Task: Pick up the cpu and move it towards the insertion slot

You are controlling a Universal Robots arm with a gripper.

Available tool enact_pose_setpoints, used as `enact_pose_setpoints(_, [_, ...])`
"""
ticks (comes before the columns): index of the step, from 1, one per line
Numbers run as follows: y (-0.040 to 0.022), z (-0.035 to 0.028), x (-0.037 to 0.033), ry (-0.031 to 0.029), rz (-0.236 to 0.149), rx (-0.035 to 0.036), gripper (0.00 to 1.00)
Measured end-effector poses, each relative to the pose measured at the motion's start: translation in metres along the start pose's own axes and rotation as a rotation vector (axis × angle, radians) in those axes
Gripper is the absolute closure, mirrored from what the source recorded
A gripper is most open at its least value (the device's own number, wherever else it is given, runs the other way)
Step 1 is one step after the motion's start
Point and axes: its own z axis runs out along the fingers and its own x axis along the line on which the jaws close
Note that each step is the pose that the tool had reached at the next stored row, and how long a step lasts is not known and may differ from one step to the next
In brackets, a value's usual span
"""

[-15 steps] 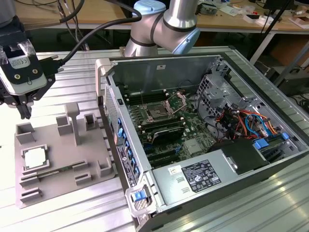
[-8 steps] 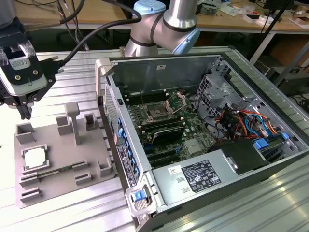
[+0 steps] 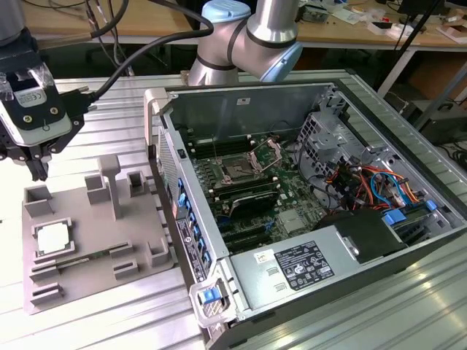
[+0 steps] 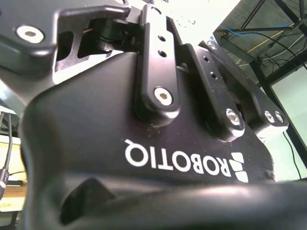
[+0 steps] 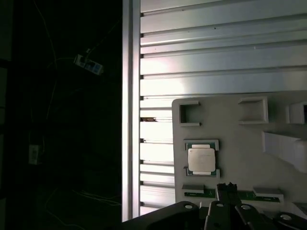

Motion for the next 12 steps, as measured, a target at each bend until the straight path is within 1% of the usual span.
enact_pose_setpoints(11, [0.0,0.003,0.0,0.0001,0.0,0.0,0.89])
enact_pose_setpoints(12, [0.0,0.0043,0.0,0.0001,0.0,0.0001,0.89])
